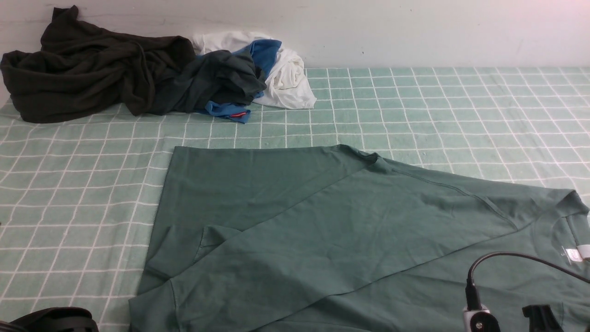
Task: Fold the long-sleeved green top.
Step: Use both arms simultaneously to clamp the lower edge of the clothing fabric, then use both arms to drag the lower edge of the fabric forward and fold it over the upper edge
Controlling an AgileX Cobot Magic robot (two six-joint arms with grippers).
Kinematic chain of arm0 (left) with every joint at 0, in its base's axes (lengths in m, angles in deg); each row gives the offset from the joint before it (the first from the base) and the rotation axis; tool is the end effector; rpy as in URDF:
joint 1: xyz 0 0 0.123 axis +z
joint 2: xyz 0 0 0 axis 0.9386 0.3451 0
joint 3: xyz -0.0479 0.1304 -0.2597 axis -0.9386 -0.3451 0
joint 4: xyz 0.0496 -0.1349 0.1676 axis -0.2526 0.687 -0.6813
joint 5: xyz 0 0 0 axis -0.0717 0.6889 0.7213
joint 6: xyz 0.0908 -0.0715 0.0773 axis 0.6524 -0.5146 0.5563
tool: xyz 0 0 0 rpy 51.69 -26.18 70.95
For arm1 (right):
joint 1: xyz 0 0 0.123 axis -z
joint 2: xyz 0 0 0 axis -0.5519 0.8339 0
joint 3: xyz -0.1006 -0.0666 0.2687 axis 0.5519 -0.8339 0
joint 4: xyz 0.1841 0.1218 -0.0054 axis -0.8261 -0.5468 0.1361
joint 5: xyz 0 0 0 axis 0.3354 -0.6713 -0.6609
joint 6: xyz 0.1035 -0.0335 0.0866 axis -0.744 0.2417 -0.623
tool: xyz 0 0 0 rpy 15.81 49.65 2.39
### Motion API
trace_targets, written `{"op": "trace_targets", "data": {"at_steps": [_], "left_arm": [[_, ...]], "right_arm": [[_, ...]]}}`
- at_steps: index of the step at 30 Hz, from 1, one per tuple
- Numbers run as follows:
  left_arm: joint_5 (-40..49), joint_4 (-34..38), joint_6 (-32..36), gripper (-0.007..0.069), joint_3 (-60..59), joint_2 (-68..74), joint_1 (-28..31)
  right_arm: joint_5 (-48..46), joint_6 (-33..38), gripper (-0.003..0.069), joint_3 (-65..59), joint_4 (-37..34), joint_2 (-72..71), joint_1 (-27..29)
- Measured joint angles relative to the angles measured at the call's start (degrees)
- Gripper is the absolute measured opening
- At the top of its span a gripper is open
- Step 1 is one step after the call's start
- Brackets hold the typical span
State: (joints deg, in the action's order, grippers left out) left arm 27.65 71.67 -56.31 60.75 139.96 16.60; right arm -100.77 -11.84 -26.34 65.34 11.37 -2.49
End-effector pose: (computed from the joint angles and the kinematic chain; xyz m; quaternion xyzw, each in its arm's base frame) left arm 0.0919 -0.0951 0.1633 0.5273 0.8475 0.0551 0.0235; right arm 0.1278 0.0543 0.1386 -0.6807 0.7158 -0.1266 0.0911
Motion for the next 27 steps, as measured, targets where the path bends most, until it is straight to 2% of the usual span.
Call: {"op": "trace_targets", "data": {"at_steps": [8, 10, 13, 15, 18, 19, 23, 27], "left_arm": [[0.0, 0.0, 0.0, 0.0009, 0.0, 0.0, 0.0], [0.2, 0.0, 0.0, 0.0009, 0.1, 0.0, 0.0], [2.2, -0.3, 0.0, 0.001, 1.8, 0.0, 0.3], [4.7, -1.1, 0.0, 0.0016, 4.9, 0.0, 3.2], [5.1, -2.5, 0.6, 0.0017, 8.0, 0.0, 7.0], [5.1, -3.1, 2.9, 0.0017, 12.2, 0.6, 12.3], [5.2, -2.6, 10.5, 0.0017, 21.8, 4.7, 22.7], [5.5, 0.9, 16.1, 0.0017, 34.2, 13.6, 32.0]], "right_arm": [[-0.9, 0.0, 0.004, 0.9, -1.8, 0.0, 0.0], [-2.8, 0.3, 0.0012, 1.8, -3.1, 0.0, 0.0], [-9.9, 1.4, 0.0009, 6.7, -5.0, -0.1, 0.0], [-16.4, 2.2, 0.0009, 12.9, -6.1, -0.3, 0.9], [-20.3, 4.1, 0.0008, 18.7, -7.8, 0.1, 3.4], [-22.9, 7.0, 0.0008, 25.4, -10.6, 1.6, 7.4], [-25.6, 13.9, 0.0008, 36.9, -19.7, 7.8, 17.1], [-28.7, 19.6, 0.0008, 50.7, -28.9, 17.7, 23.4]]}}
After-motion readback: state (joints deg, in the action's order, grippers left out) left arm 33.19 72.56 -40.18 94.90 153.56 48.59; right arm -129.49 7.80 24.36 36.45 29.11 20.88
